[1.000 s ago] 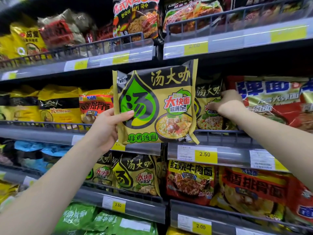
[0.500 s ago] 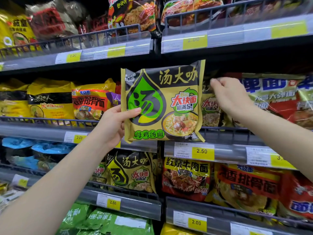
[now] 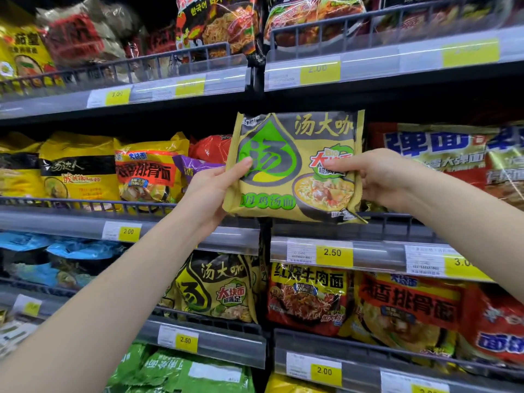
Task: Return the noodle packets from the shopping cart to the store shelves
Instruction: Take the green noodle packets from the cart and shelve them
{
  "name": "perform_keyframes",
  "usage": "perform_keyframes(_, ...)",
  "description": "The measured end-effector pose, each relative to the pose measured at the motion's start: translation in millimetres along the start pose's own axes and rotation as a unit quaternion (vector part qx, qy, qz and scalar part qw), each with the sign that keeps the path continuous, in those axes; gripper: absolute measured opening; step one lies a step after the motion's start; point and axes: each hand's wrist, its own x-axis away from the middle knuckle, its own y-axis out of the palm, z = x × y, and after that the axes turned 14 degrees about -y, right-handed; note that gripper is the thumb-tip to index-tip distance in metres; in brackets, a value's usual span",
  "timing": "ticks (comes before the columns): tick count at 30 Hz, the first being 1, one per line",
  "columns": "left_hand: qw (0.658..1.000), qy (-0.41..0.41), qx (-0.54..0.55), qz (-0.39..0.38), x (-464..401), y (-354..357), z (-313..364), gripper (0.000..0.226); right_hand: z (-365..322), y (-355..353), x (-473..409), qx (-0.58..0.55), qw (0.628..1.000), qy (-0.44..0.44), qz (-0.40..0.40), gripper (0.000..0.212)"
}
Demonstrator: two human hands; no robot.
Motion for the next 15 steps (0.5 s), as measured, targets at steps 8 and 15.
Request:
perform_keyframes(8,0.959,0.053,-0.276,0.04,-4.6,11.8,-22.8,0.043,1.6,-28.3,-14.7,-0.051,0.994,0.027,0.096,0.01)
perform_keyframes(15,0.778,0.13,-0.615,-0.013,14.6,5.2,-43.8,0.056,16.5,-37.8,-26.9,-0.009,0.988,0.004,0.152,0.026)
